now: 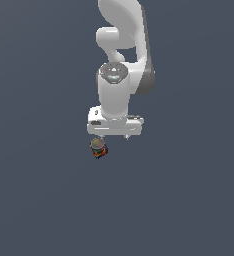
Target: Pick up the object and move it to a goal position.
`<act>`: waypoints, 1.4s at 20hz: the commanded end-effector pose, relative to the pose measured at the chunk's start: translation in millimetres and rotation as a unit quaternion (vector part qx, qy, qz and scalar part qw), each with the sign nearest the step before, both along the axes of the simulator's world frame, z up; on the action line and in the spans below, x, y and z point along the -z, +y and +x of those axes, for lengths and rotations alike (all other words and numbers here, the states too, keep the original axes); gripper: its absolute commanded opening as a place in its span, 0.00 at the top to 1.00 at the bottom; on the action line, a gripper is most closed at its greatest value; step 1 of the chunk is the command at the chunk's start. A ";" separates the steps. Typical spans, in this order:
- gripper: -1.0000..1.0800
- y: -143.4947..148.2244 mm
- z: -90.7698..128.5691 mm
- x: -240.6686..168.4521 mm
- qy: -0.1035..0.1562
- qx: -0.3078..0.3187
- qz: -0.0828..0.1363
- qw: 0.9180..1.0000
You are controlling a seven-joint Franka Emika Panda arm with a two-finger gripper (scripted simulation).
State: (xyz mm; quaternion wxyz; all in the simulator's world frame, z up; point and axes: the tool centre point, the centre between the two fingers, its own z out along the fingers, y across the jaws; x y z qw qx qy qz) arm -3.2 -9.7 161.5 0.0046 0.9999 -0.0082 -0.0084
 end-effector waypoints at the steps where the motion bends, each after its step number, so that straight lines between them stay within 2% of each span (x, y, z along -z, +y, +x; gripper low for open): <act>1: 0.04 0.0 0.0 0.0 0.000 0.000 0.000 1.000; 10: 0.04 -12.3 -4.4 -7.7 0.004 -0.016 -0.011 1.000; 18: 0.04 -14.3 -4.5 -5.7 0.004 -0.024 -0.011 1.000; 28: 0.04 -29.2 -6.5 7.2 0.003 -0.081 -0.007 0.997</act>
